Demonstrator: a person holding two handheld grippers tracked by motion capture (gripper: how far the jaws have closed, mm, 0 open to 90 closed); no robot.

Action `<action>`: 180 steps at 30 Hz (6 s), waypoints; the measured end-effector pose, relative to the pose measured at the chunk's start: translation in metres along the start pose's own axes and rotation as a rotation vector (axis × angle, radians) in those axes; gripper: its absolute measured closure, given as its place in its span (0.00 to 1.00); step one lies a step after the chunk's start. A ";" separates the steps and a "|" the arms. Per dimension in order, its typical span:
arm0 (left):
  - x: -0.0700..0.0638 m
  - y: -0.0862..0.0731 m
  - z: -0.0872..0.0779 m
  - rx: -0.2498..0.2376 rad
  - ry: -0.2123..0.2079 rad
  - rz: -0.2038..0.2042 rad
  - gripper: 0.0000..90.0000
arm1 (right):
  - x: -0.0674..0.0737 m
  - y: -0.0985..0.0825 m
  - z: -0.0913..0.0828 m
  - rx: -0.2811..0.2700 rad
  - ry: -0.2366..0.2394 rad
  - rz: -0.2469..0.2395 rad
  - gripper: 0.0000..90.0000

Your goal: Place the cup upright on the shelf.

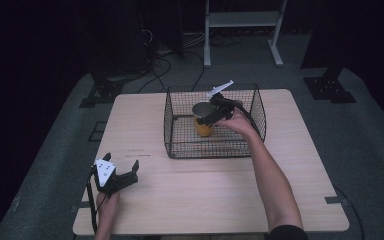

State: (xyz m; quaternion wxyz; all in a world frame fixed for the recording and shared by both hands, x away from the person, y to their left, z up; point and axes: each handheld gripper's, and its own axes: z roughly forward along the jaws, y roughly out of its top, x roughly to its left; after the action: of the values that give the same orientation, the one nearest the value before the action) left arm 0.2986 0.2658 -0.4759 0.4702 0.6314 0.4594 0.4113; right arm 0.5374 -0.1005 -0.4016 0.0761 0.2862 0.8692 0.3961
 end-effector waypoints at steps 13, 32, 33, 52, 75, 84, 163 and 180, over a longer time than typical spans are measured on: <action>0.000 0.000 0.000 0.000 0.000 0.002 0.00 | 0.001 -0.002 0.000 0.004 0.001 0.005 0.10; -0.001 0.000 0.000 0.000 0.002 0.007 0.00 | 0.005 -0.008 -0.007 -0.028 -0.021 -0.005 0.10; -0.001 0.000 0.000 0.001 0.002 0.007 0.00 | 0.004 -0.008 -0.007 -0.030 -0.022 -0.001 0.10; -0.001 0.000 0.000 -0.001 0.002 0.005 0.00 | 0.008 -0.006 -0.007 -0.028 -0.042 -0.019 0.10; -0.001 0.000 0.000 -0.001 0.002 0.004 0.00 | 0.004 -0.009 -0.013 0.020 -0.021 0.004 0.10; -0.001 0.000 0.000 0.000 0.002 0.007 0.00 | 0.007 -0.007 -0.025 0.008 -0.041 -0.005 0.10; -0.003 0.000 0.000 0.003 0.007 0.023 0.00 | 0.076 -0.083 -0.128 -0.186 0.018 -0.028 0.10; -0.003 0.000 0.000 0.003 0.006 0.028 0.00 | 0.080 -0.116 -0.132 -0.184 0.032 0.014 0.10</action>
State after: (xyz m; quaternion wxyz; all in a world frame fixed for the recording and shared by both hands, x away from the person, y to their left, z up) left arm 0.2982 0.2624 -0.4763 0.4619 0.6372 0.4529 0.4190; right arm 0.3733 -0.2020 -0.3902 0.0853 0.2779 0.8282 0.4792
